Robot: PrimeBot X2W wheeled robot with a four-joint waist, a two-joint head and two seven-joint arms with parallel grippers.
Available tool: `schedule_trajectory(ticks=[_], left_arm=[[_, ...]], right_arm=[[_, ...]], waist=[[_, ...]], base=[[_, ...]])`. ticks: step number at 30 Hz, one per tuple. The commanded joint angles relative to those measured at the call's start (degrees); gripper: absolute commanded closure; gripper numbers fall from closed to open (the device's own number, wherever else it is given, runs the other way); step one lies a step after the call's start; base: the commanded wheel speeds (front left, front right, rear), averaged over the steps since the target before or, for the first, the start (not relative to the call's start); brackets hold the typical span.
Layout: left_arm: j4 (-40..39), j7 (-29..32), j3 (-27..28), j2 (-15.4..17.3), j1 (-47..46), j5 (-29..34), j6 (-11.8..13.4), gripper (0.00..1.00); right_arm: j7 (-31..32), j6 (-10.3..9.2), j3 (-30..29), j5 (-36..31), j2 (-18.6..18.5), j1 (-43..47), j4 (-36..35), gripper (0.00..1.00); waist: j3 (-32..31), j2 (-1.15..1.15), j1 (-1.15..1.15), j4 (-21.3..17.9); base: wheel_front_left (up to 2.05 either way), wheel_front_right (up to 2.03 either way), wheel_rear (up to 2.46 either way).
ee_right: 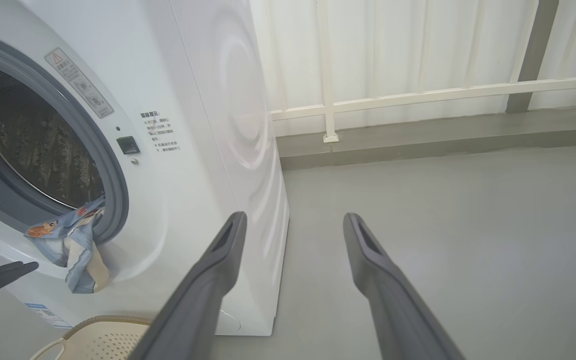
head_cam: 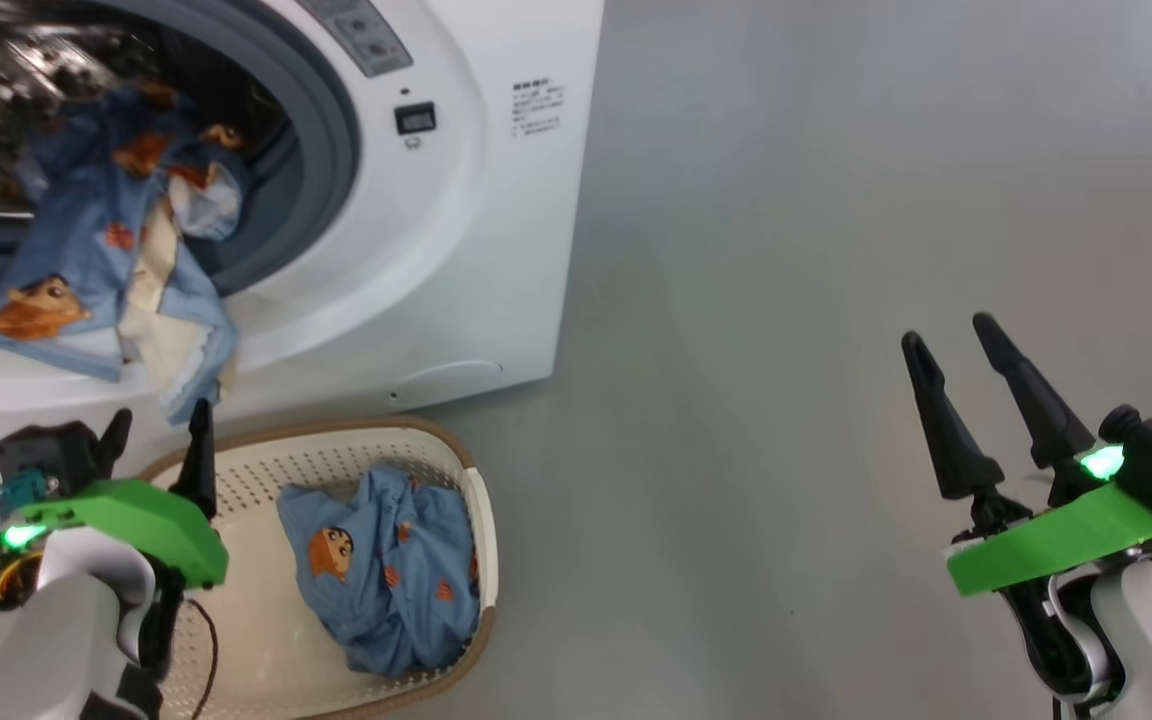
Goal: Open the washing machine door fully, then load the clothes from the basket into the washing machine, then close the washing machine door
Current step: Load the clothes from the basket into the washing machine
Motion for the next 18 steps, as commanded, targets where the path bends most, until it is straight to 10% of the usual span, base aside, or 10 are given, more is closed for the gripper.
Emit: schedule_trajectory(ticks=[1, 18], left_arm=[[0.01, -0.80, 1.29, 2.50, -2.09, 0.29, -0.21, 0.00], [14.33, 0.12, 2.57, 4.67, -15.91, -2.25, 0.21, 0.00]], right_arm=[[-0.46, 0.26, 0.31, -0.66, -0.78, -1.11, -1.51, 0.00], [-0.46, 0.26, 0.90, -1.43, 0.67, -4.95, -2.21, 0.00]], waist=[[2.10, 0.00, -0.01, -1.19], [9.76, 0.00, -0.01, -3.96]], base=[[0.00, 0.00, 0.00], [0.00, 0.00, 0.00]])
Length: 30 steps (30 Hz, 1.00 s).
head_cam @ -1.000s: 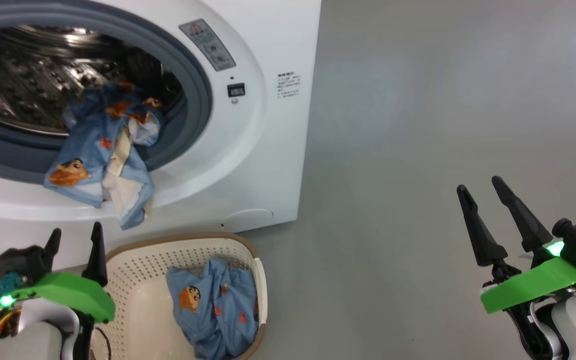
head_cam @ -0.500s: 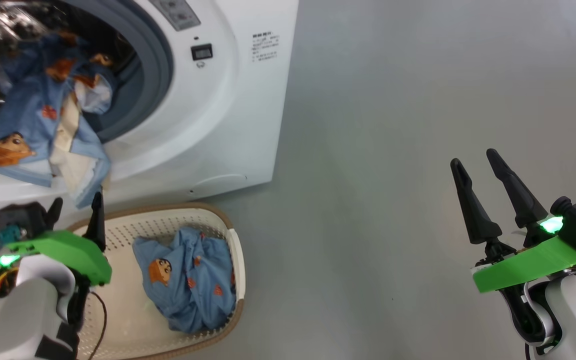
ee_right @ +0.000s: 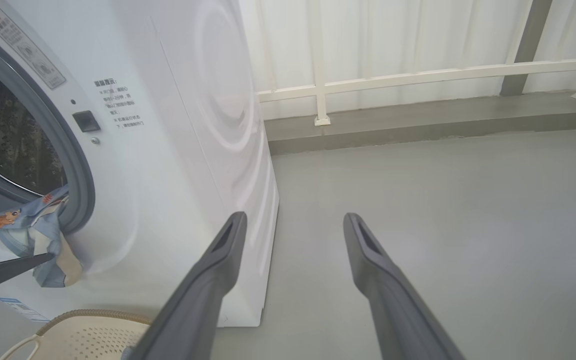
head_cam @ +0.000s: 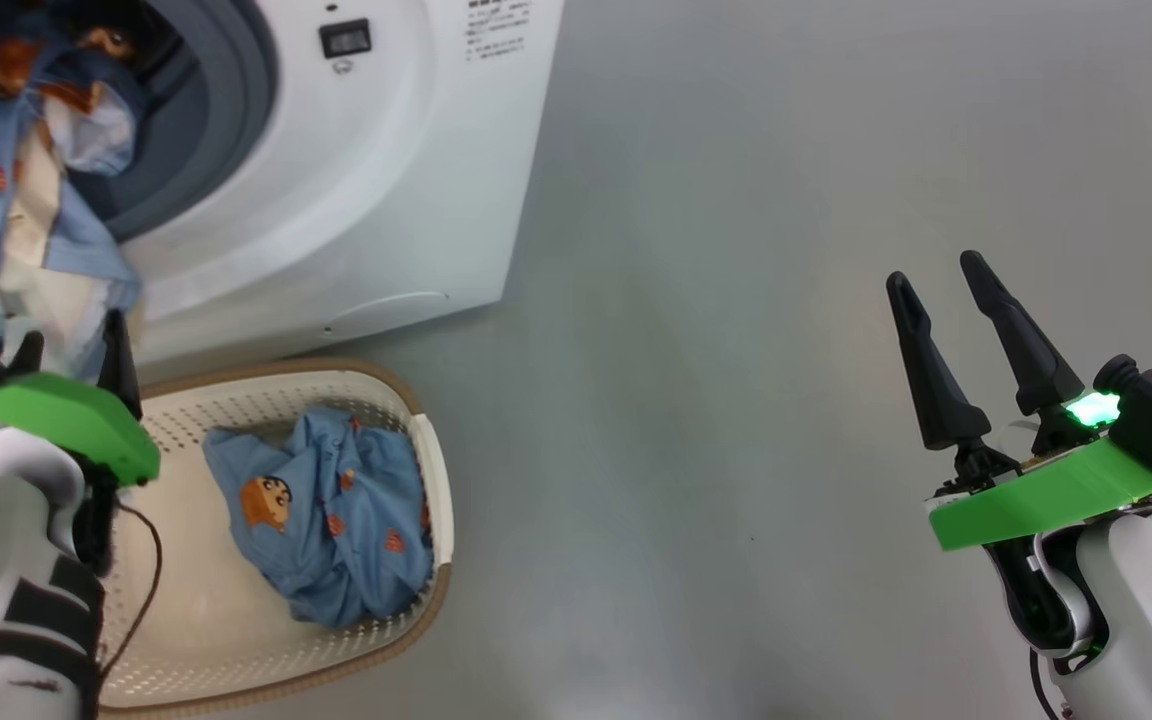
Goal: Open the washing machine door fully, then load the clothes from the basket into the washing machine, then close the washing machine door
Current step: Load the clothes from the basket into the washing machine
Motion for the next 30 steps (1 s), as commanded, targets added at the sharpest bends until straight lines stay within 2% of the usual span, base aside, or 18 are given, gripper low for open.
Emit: schedule_trajectory(ticks=[1, 12, 16, 17, 18, 19, 30], left_arm=[[0.08, -0.12, 1.04, 3.10, -1.94, -0.23, 0.18, 0.00], [2.23, 0.53, 1.31, 4.37, -7.29, -1.31, 0.60, 0.00], [2.44, -1.17, 1.47, 4.83, -8.98, -1.58, 1.12, 0.00], [2.46, -1.63, 1.31, 4.76, -9.20, -1.49, 1.11, 0.22], [2.50, -2.00, 1.12, 4.66, -9.36, -1.39, 1.01, 0.95], [2.56, -2.23, 0.98, 4.53, -9.41, -1.38, 0.83, 1.00], [3.03, -3.75, -1.60, 3.09, -7.58, -0.52, -1.38, 1.00]], right_arm=[[-0.46, 0.26, 0.56, -0.92, -0.76, -0.36, -1.41, 0.00], [-0.46, 0.26, 0.61, -1.36, -0.39, -1.32, -1.84, 0.00], [-0.46, 0.26, 0.50, -1.54, -0.49, -1.94, -1.92, 0.00], [-0.46, 0.26, 0.37, -1.60, -0.53, -1.97, -1.93, 0.00], [-0.46, 0.26, 0.25, -1.67, -0.57, -1.99, -1.92, 0.00], [-0.46, 0.26, 0.20, -1.75, -0.59, -2.02, -1.86, 0.00], [-0.46, 0.26, 1.11, -1.63, -0.58, -1.95, -0.79, 0.00]], waist=[[1.70, 0.00, -0.01, -1.21], [5.43, 0.00, -0.01, -1.82], [6.54, 0.00, -0.01, -1.66], [6.63, 0.00, -0.01, -1.53], [6.68, 0.00, -0.01, -1.37], [6.65, 0.00, -0.01, -1.17], [3.06, 0.00, -0.01, 2.00]], base=[[0.00, 0.00, 0.00], [0.00, 0.00, 0.00], [0.00, 0.00, 0.00], [0.00, 0.00, 0.00], [0.00, 0.00, 0.00], [0.00, 0.00, 0.00], [0.00, 0.00, 0.00]])
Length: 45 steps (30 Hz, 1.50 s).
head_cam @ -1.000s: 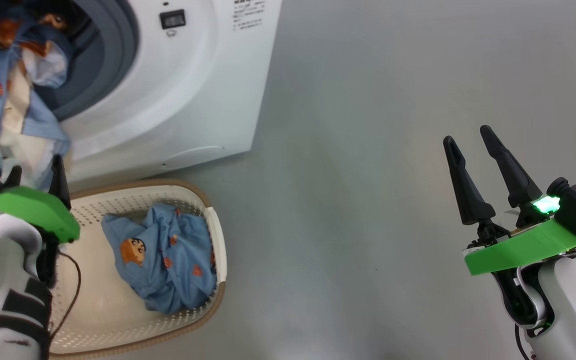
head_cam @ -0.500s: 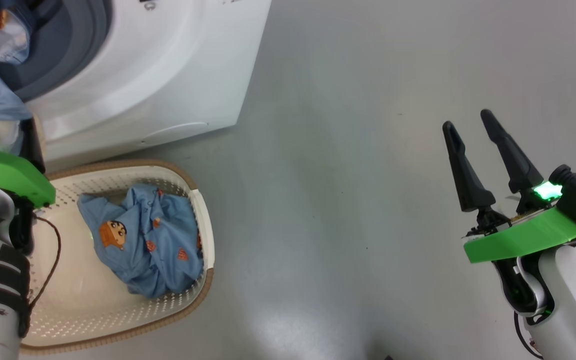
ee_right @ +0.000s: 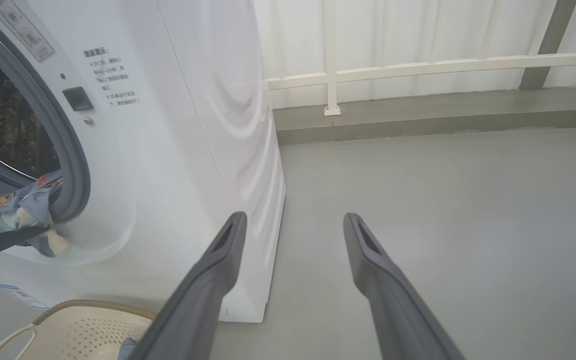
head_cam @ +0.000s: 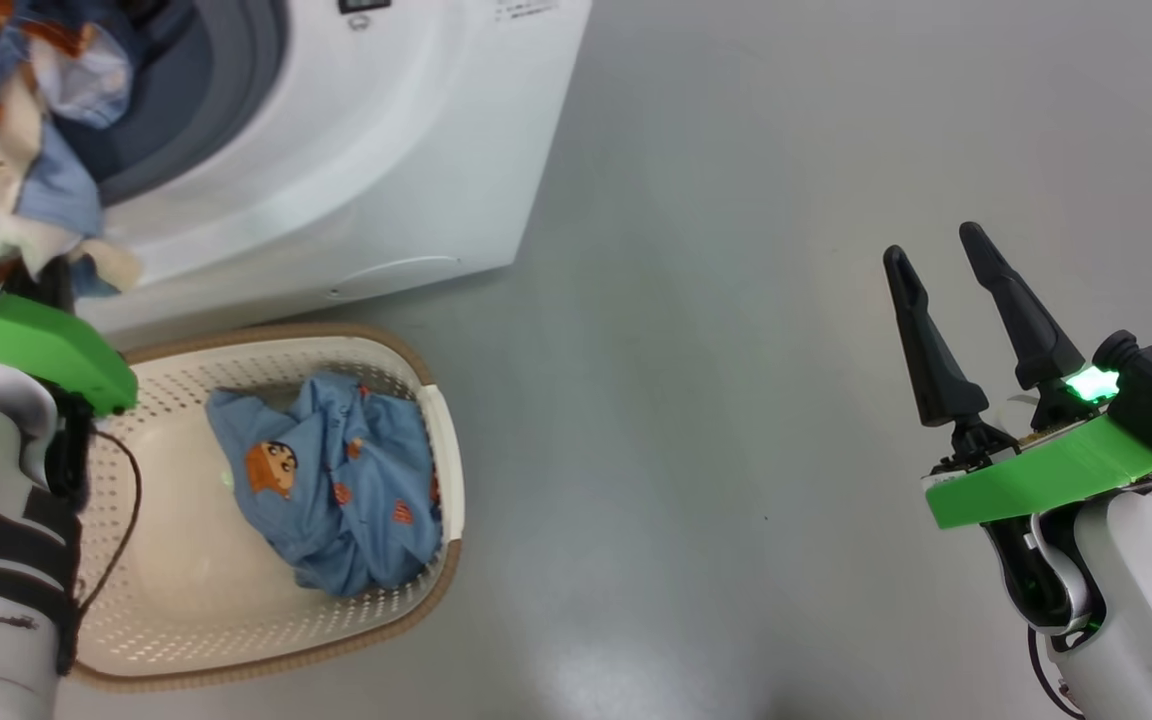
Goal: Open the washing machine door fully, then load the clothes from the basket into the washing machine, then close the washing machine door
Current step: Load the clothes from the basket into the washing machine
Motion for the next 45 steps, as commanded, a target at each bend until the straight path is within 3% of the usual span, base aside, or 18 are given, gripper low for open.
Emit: schedule_trajectory(ticks=[1, 14, 30, 39, 42, 43, 44, 45], left_arm=[[-0.84, -0.80, 0.44, 2.20, 0.92, 0.48, -0.35, 1.00], [-7.07, -1.82, -1.09, 3.39, -0.67, 1.89, -0.70, 1.00], [-7.17, 1.13, -4.28, 9.00, -20.60, 5.87, 3.30, 1.00], [-6.20, -0.78, -6.27, 10.84, -27.16, 7.52, 1.86, 1.00], [-4.41, 1.61, -7.18, 11.23, -29.15, 8.09, 1.80, 1.00], [-3.96, 2.75, -7.46, 11.47, -30.10, 8.29, 1.88, 0.91], [-3.54, 4.14, -7.71, 11.64, -31.07, 8.40, 1.77, 0.73], [-3.12, 5.91, -8.07, 11.73, -32.03, 8.53, 1.47, 0.61]], right_arm=[[-0.46, 0.25, 0.99, -0.36, -0.95, 0.44, -0.90, 0.00], [-0.46, 0.25, 1.33, 0.12, -1.05, 1.66, -0.63, 0.00], [-0.46, 0.25, -0.48, -0.76, -1.40, 1.18, -3.70, 0.00], [-0.46, 0.25, -0.96, -1.42, -0.10, 1.22, -4.58, 0.00], [-0.46, 0.25, -0.98, -1.48, 0.16, 1.38, -4.70, 0.00], [-0.46, 0.25, -1.05, -1.49, 0.24, 1.46, -4.74, 0.00], [-0.46, 0.25, -1.06, -1.51, 0.31, 1.50, -4.77, 0.00], [-0.46, 0.25, -1.07, -1.52, 0.37, 1.54, -4.77, 0.00]], waist=[[-1.41, 0.00, 0.00, 1.28], [-3.60, 0.00, 0.00, 3.13], [8.63, 0.00, 0.00, -3.41], [11.90, 0.00, 0.00, -5.84], [12.23, 0.00, 0.00, -6.33], [12.35, 0.00, 0.00, -6.44], [12.45, 0.00, 0.00, -6.54], [12.50, 0.00, 0.00, -6.61]], base=[[0.00, 0.00, 0.00], [0.00, 0.00, 0.00], [0.00, 0.00, 0.00], [0.00, 0.00, 0.00], [0.00, 0.00, 0.00], [0.00, 0.00, 0.00], [0.00, 0.00, 0.00], [0.00, 0.00, 0.00]])
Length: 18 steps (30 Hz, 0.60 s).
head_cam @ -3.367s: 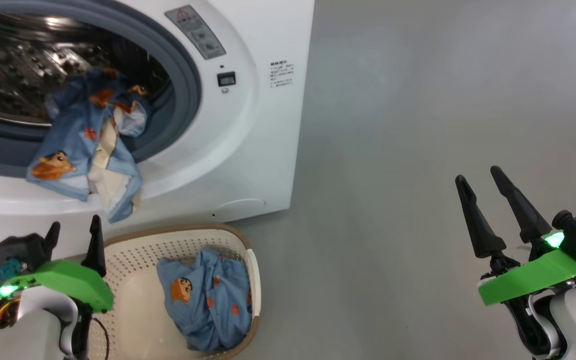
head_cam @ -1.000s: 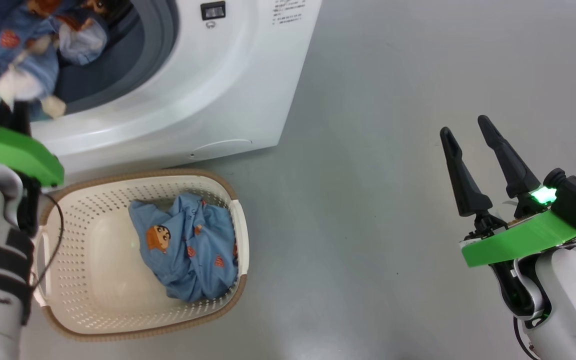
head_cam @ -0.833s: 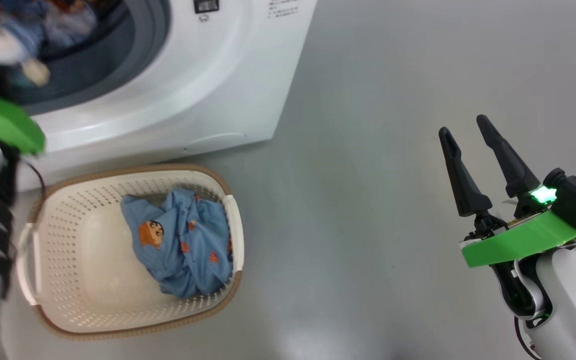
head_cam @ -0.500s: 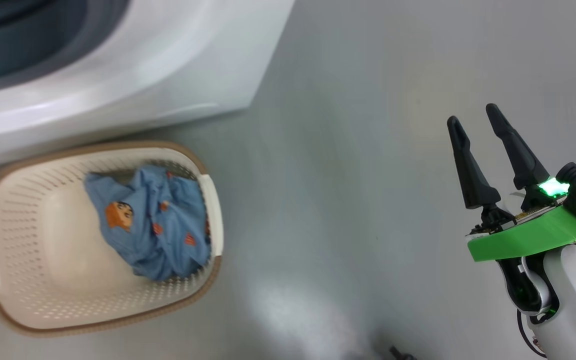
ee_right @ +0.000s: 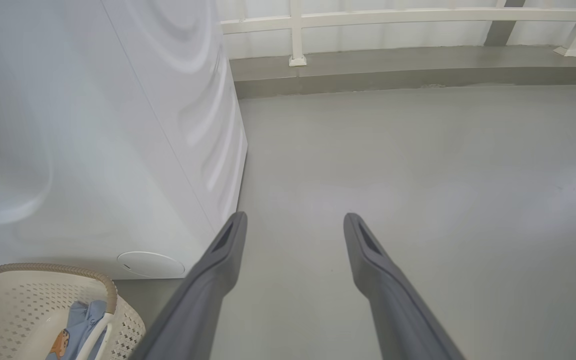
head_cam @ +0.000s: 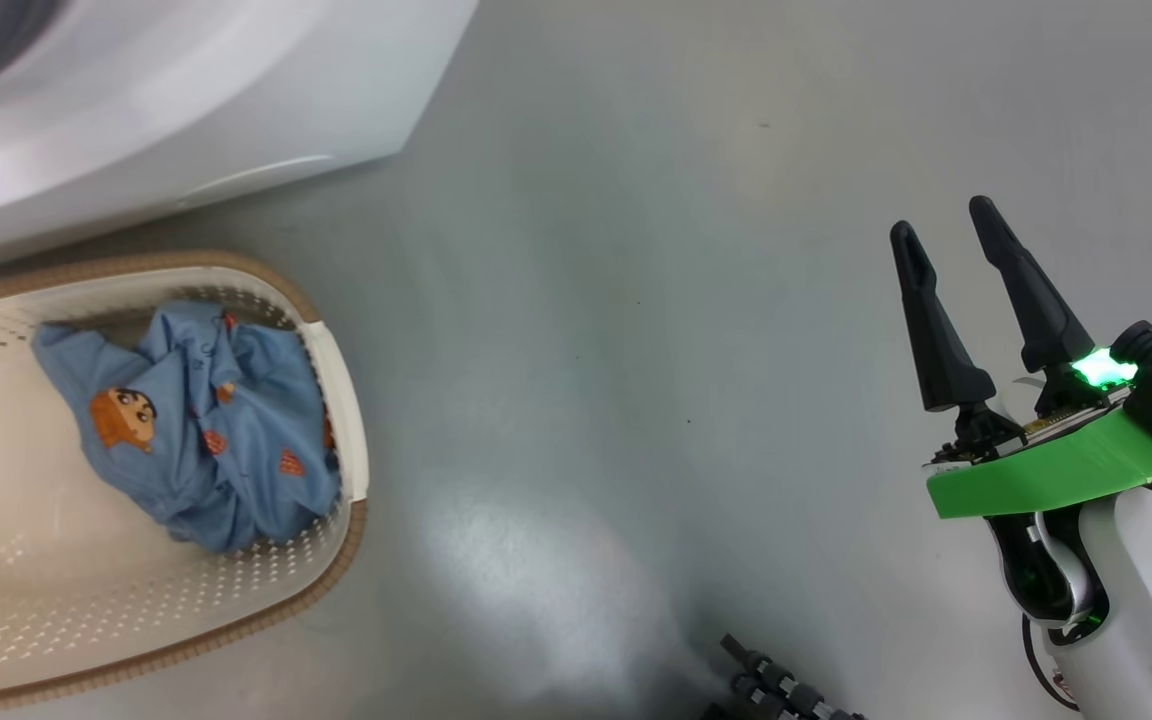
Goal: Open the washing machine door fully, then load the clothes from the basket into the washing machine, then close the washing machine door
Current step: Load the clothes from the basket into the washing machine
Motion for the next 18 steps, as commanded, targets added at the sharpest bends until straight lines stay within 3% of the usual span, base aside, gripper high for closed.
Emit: schedule_trajectory(ticks=[1, 2, 8, 14, 18], left_arm=[[-0.52, 2.87, -0.34, 3.05, -3.28, 0.91, -0.50, 0.38], [-0.17, 4.71, -0.61, 3.16, -4.22, 0.97, -0.72, 0.00], [2.08, 21.64, -1.29, 4.23, -5.57, 0.06, -1.36, 0.00], [2.16, 22.71, -0.29, 4.55, -4.94, -2.05, -2.15, 0.00], [1.53, 18.82, 0.46, 4.60, -3.27, -3.34, -2.50, 0.00]], right_arm=[[-0.46, 0.25, 0.61, -0.25, -0.76, 1.38, -1.34, 0.00], [-0.46, 0.25, 0.63, -0.27, -0.67, 1.35, -1.29, 0.00], [-0.46, 0.25, 1.10, -0.27, -0.10, 0.97, -0.68, 0.00], [-0.46, 0.25, 1.02, -0.17, 0.00, 0.75, -0.55, 0.00], [-0.46, 0.25, 0.97, -0.17, 0.19, 0.49, -0.64, 0.00]], waist=[[0.61, 0.00, -0.01, -0.62], [0.62, 0.00, -0.01, -0.67], [-0.31, 0.00, -0.01, -1.09], [-1.20, 0.00, -0.01, -0.89], [-2.30, 0.00, -0.01, -0.29]], base=[[0.00, 0.00, 0.00], [0.00, 0.00, 0.00], [0.00, 0.00, 0.00], [0.00, 0.00, 0.00], [0.00, 0.00, 0.00]])
